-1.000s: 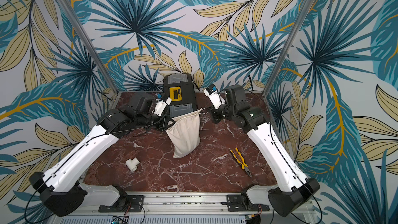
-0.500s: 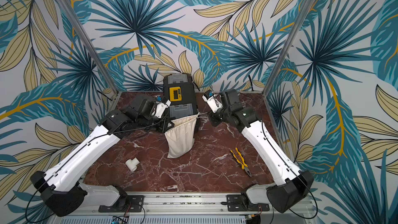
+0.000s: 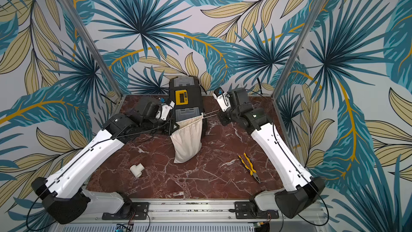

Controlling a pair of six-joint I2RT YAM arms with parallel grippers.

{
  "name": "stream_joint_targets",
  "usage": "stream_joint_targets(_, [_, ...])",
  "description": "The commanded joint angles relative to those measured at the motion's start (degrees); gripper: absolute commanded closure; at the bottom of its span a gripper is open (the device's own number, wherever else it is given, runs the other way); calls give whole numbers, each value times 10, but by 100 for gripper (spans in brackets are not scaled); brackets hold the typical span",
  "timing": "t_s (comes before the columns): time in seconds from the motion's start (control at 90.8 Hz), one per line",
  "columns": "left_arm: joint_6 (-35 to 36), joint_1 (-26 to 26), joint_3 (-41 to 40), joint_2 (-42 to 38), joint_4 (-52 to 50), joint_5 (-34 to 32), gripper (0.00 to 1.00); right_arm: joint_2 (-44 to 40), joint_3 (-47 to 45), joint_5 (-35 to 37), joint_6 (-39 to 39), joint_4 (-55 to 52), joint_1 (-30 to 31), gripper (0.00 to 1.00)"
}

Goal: Close the soil bag
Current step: Frap the soil bag at the center of the board.

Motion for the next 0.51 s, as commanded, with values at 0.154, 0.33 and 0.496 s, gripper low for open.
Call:
stream_joint_targets(0.154, [-35,32,-9,-72,-142,-92,100,-32,-5,203,-1,36,-52,100])
stream_joint_targets(0.33, [-21,31,-24,-62,-77,-27,93,-77,-34,25,-28,119,-50,100])
stream_joint_targets(0.496, [14,31,3,-27,-57,22,72,-75,-35,-88,-34,134,-49,100])
